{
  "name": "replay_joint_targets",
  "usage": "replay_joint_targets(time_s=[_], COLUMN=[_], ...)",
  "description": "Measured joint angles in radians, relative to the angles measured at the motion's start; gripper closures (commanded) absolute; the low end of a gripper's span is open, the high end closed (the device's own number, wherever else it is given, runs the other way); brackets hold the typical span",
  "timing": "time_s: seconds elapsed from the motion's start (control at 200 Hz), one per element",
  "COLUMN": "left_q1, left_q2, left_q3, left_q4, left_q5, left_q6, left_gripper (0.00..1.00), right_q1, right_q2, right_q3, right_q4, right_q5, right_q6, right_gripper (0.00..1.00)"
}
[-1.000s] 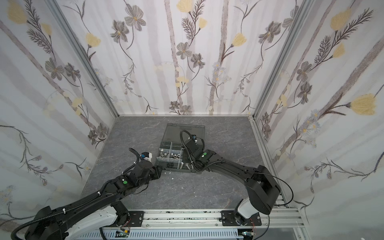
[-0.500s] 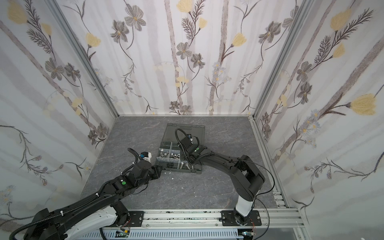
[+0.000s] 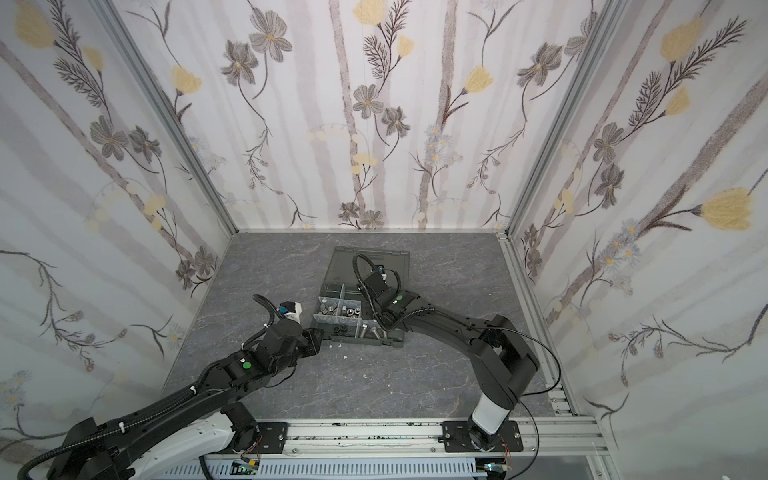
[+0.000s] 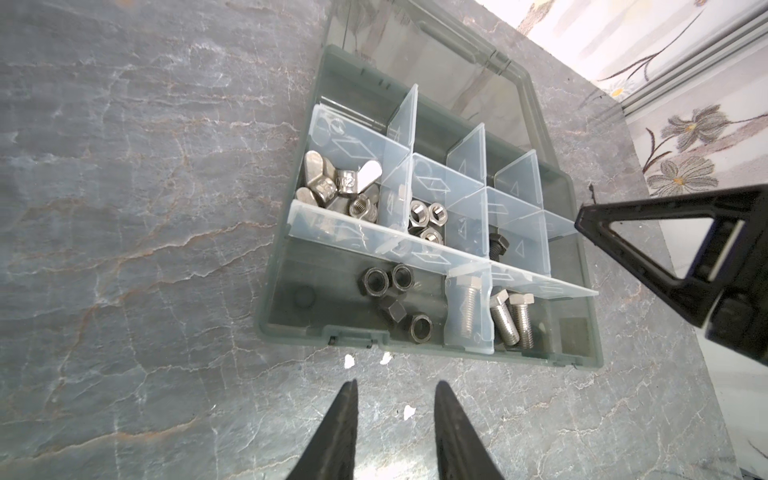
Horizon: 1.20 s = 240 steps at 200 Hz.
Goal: Sort the screws and nuts into containers
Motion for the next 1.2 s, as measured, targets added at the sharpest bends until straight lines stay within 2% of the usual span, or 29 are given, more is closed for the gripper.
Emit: replay_joint_targets(time_s=[0.2, 0.31, 0.415, 0.495, 0.605, 0.655, 0.75, 0.779, 0.884, 0.974, 1.089, 1.199], left_q1=[0.026, 0.078, 0.126, 0.151, 0.208, 0.251, 0.365, 0.404, 0.545, 0.657, 0.699, 0.712], left_q2=[-0.032, -0.049, -0.068, -0.085, -0.105, -0.118, -0.156, -0.169, -0.150, -0.027, 0.124, 0.274], left_q3=[0.069, 0.120, 0.161, 0.171, 0.155, 0.126, 0.004, -0.055, -0.230, -0.274, -0.259, -0.253], left_q4=[0.000, 0.000, 0.001, 0.014, 0.063, 0.106, 0.273, 0.345, 0.542, 0.637, 0.740, 0.893], left_q5=[-0.048, -0.100, -0.176, -0.248, -0.333, -0.375, -0.423, -0.428, -0.414, -0.401, -0.354, -0.295], left_q6=[0.081, 0.155, 0.211, 0.257, 0.343, 0.372, 0.438, 0.463, 0.500, 0.499, 0.502, 0.549], left_gripper=[0.62, 0.44, 0.27, 0.19, 0.08, 0.01, 0.00, 0.00, 0.00, 0.00, 0.00, 0.00], right_q1=[0.000, -0.031, -0.044, -0.044, -0.056, -0.079, -0.161, -0.196, -0.340, -0.457, -0.551, -0.650], right_q2=[-0.214, -0.358, -0.502, -0.639, -0.835, -0.922, -1.047, -1.074, -1.108, -1.074, -0.955, -0.779], right_q3=[-0.075, -0.101, -0.142, -0.211, -0.372, -0.486, -0.694, -0.758, -0.905, -0.978, -1.047, -1.100], right_q4=[0.016, 0.027, 0.061, 0.121, 0.274, 0.376, 0.579, 0.641, 0.797, 0.867, 0.967, 1.114], right_q5=[0.061, 0.133, 0.219, 0.280, 0.411, 0.455, 0.505, 0.505, 0.494, 0.471, 0.411, 0.322], right_q6=[-0.032, -0.072, -0.127, -0.179, -0.258, -0.312, -0.425, -0.459, -0.528, -0.563, -0.589, -0.599], right_gripper=[0.80, 0.79, 0.71, 0.53, 0.20, 0.13, 0.01, 0.00, 0.00, 0.00, 0.00, 0.00])
